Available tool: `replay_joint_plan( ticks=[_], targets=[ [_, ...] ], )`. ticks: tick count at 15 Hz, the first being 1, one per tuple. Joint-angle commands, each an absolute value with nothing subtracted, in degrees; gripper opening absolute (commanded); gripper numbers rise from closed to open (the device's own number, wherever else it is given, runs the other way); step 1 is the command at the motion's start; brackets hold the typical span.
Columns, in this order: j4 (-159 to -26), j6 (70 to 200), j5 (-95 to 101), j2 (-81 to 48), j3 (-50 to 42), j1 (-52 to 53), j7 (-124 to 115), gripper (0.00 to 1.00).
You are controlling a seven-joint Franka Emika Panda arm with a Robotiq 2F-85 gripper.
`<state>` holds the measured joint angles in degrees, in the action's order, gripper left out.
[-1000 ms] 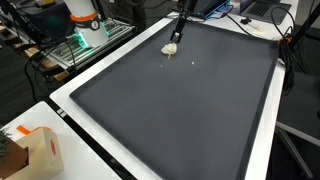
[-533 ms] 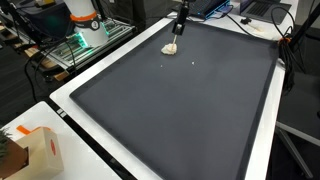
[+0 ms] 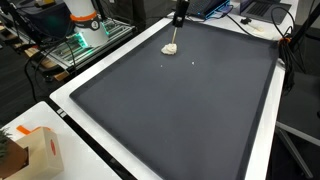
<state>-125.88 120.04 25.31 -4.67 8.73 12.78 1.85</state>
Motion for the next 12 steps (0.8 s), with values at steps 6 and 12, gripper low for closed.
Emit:
replay_joint_plan(
  ticks=[6, 12],
  targets=[
    [-128.99, 120.40, 12.54, 0.39, 9.36, 11.10, 16.01, 0.03],
    [-127.43, 119.96, 12.10, -0.60, 9.38, 11.38, 16.85, 0.13]
  ],
)
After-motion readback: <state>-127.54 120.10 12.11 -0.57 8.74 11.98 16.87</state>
